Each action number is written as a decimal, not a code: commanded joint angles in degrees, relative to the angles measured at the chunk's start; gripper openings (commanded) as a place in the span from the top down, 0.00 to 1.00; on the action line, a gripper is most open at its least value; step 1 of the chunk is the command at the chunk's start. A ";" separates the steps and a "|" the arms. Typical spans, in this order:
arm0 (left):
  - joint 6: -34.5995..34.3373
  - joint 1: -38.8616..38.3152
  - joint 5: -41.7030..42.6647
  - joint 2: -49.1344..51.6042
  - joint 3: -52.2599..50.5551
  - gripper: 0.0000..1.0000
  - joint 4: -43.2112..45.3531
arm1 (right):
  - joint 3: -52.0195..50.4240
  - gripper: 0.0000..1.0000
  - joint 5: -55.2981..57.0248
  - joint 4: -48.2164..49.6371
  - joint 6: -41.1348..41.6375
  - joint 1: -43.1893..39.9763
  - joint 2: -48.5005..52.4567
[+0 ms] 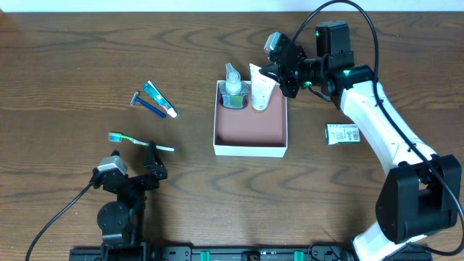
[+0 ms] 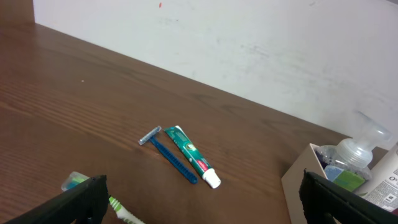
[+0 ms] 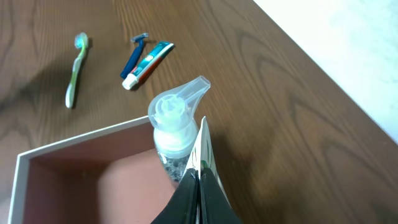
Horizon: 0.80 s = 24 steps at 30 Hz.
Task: Pack container
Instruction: 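Open the right gripper to release the lotion tube upright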
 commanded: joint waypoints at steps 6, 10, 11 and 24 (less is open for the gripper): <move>0.94 -0.17 0.61 -0.35 -0.81 0.02 -2.25 | 1.03 0.99 -1.14 3.13 -4.98 0.26 0.15; 0.94 -0.17 0.61 -0.35 -0.81 0.02 -2.25 | 1.03 1.00 -1.57 3.69 -6.03 0.26 0.17; 0.94 -0.17 0.61 -0.35 -0.81 0.02 -2.25 | 1.03 0.99 -1.68 3.72 -6.05 0.26 0.17; 0.94 -0.17 0.61 -0.35 -0.81 0.02 -2.25 | 1.03 0.56 -2.86 2.19 -5.75 0.35 0.17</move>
